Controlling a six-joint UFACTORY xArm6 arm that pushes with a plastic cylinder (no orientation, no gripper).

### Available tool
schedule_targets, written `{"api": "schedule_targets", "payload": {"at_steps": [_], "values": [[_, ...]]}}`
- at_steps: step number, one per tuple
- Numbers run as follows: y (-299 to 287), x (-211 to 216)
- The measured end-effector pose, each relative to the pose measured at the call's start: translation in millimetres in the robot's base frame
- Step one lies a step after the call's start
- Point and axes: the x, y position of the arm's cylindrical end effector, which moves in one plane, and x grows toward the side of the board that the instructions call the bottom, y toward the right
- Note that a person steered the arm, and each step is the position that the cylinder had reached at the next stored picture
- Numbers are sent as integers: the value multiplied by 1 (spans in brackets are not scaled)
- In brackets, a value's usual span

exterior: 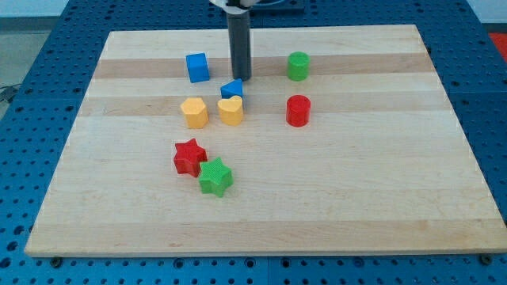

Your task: Push the blue cube into the blue triangle

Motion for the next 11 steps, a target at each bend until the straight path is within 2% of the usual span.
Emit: {"api": "schedule_targets", "payload": {"at_steps": [1, 3, 4, 6, 7, 11], "values": [[-9, 0], [-9, -56], [-30, -84], [-97, -87], [-101, -70], [-47, 20]]}}
